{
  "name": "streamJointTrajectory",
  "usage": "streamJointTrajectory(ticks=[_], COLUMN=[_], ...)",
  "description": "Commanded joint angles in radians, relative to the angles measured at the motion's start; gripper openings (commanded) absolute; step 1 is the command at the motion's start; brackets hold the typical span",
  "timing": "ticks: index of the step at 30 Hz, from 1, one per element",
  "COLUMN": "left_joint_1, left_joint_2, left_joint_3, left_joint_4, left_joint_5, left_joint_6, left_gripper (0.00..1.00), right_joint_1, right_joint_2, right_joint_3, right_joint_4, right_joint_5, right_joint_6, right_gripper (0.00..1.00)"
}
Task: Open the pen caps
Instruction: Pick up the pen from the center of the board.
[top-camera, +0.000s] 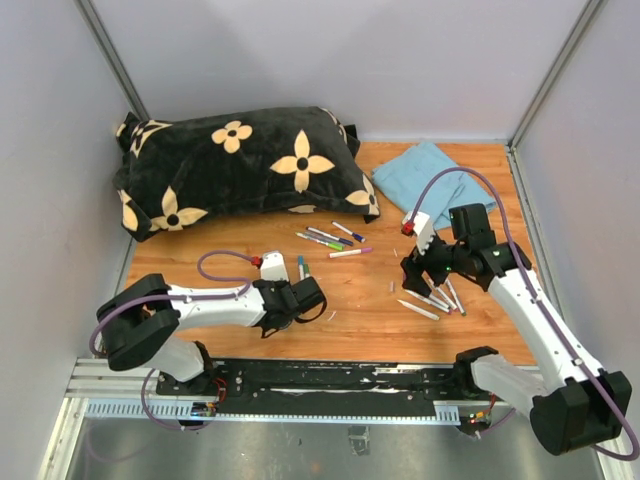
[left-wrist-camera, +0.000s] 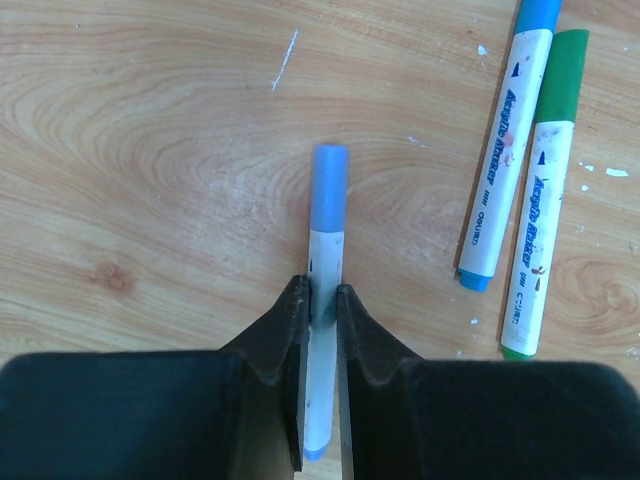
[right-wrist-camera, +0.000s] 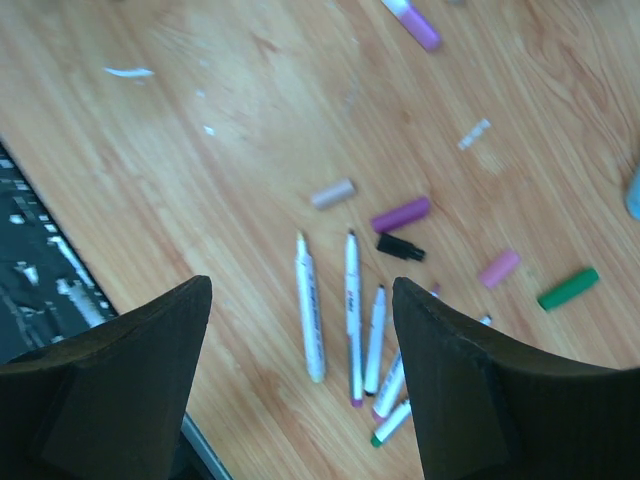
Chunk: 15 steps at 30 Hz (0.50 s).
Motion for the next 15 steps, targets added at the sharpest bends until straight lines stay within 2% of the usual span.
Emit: streamJointTrajectory(ticks=[1, 4, 7, 12, 15], left_joint_1=[0.009, 0.008, 0.008, 0.008, 0.009], left_joint_2=[-0.033, -0.081, -0.137, -0.252, -0.329], left_joint_3=[-0.037, -0.031, -0.034, -0.077, -0.104], left_joint_4=[-0.042, -0.041, 0.004, 0.194, 0.291], left_joint_5=[0.047, 0.033, 0.031, 0.068, 0.082], left_joint_6=[0.022, 0.041, 0.083, 0.180, 0.231], left_gripper=[0.05, 0.04, 0.04, 0.02, 0.01], right_joint_1=[0.033, 0.032, 0.032, 0.032, 0.032], right_joint_2=[-0.040, -0.061, -0.077, -0.066, -0.045], right_joint_3=[0.026, 0.027, -0.007, -0.111, -0.148], right_joint_4=[-0.027, 0.016, 0.156, 0.482, 0.592], right_joint_5=[-0.239, -0.356, -0.451, -0.625, -0.666], right_joint_6=[-0.025, 0.000, 0.102, 0.307, 0.382], right_gripper=[0.75, 0.75, 0.75, 0.78, 0.80])
